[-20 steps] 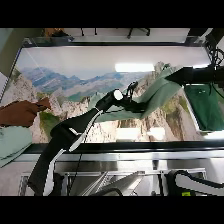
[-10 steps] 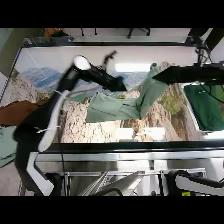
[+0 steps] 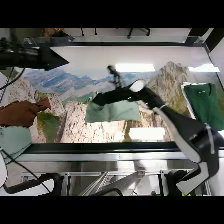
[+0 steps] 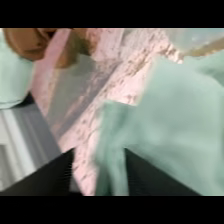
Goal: Fold the shirts.
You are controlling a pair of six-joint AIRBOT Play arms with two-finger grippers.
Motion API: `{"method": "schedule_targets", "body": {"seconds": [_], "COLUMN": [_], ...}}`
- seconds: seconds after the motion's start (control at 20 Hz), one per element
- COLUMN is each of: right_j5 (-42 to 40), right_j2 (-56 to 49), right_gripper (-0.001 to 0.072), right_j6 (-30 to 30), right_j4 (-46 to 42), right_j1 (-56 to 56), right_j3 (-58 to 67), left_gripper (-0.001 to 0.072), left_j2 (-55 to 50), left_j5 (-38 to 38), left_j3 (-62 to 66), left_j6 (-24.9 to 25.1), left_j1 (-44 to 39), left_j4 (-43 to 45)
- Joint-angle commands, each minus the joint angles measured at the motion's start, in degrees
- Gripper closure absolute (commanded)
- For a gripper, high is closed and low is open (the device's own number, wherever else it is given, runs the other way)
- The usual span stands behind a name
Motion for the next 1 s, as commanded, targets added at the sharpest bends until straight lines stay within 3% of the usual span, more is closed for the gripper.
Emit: {"method": "schedule_targets", "body": {"seconds": [0.0, 0.05, 0.25, 0.4, 0.6, 0.7, 0.8, 0.95], "right_j5": [-17.4, -15.4, -2.8, 5.4, 19.9, 21.1, 21.1, 20.9], "right_j2": [-7.6, -6.5, 1.6, 5.4, 5.8, 5.8, 5.8, 5.2], "right_gripper": [0.0219, 0.0176, 0.0183, 0.0182, 0.0181, 0.0173, 0.0039, 0.0039], "right_j6": [-17.0, -18.8, -13.7, -4.1, 10.6, 15.1, 15.5, 12.3], "right_j4": [11.1, 11.5, 11.1, 3.8, -13.9, -20.8, -20.7, -17.3], "right_j1": [8.4, 7.1, -4.5, -14.9, -27.5, -32.3, -35.8, -35.5], "right_j3": [0.4, 0.7, 0.7, 0.7, -0.2, -3.1, -8.6, -15.7], "left_gripper": [0.0692, 0.0692, 0.0692, 0.0692, 0.0692, 0.0692, 0.0692, 0.0692], "left_j2": [8.2, 9.9, 16.1, 19.0, 21.1, 21.9, 22.9, 24.0], "left_j5": [1.7, 2.7, 5.0, 4.7, 2.1, 1.7, 1.6, 1.8], "left_j3": [-5.6, -6.7, -11.0, -14.3, -17.0, -17.7, -18.6, -19.7], "left_j6": [2.7, 3.2, 5.4, 5.4, 5.6, 5.6, 5.7, 6.1], "left_j1": [6.5, 8.0, 14.3, 17.4, 19.2, 19.8, 19.8, 19.8], "left_j4": [0.1, 0.1, 0.1, 0.1, 0.1, 0.1, 0.2, 0.2]}}
